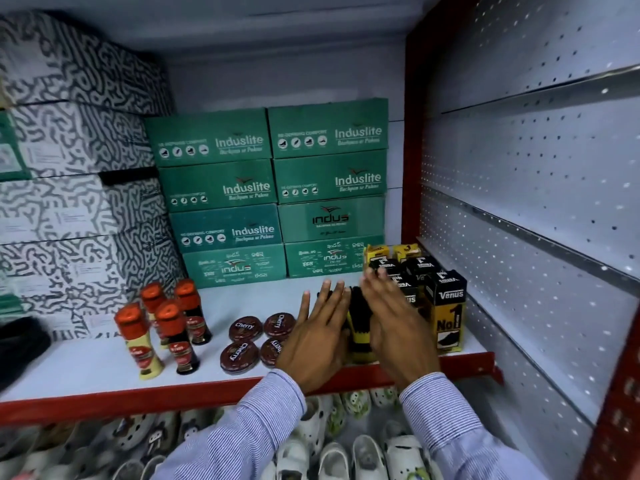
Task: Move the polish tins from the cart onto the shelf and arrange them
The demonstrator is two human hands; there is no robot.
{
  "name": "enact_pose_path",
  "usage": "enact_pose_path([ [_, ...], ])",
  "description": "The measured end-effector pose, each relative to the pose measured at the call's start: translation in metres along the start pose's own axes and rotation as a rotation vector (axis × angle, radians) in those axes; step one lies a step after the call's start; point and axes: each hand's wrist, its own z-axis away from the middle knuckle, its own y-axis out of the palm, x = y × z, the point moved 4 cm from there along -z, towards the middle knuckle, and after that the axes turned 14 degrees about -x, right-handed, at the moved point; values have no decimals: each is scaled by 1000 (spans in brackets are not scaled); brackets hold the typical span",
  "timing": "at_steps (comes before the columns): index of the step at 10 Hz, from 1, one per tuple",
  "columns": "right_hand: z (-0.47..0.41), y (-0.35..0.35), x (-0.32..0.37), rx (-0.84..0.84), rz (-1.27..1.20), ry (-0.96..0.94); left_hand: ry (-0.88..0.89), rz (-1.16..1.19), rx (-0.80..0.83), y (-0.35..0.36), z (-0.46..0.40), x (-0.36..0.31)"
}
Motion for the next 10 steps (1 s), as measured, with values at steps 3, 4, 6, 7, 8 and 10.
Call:
enact_pose_path([
  [3, -7, -23, -83, -104, 239, 205, 198, -62, -132, 25, -52, -59],
  [4, -4, -18, -91, -63, 241, 243, 211, -80, -119, 34, -58, -62],
  [6, -6, -16, -91, -27, 252, 218, 185, -46, -75, 39, -56, -64],
  [7, -9, -21, -84, -57, 234, 226, 174, -37, -72, 30, -56, -64],
  [8, -25, -32, -60, -132, 235, 167, 115, -78, -193, -2, -57, -57],
  [10, -91, -81, 27, -396, 151, -6, -31, -162, -549, -115, -74, -27],
])
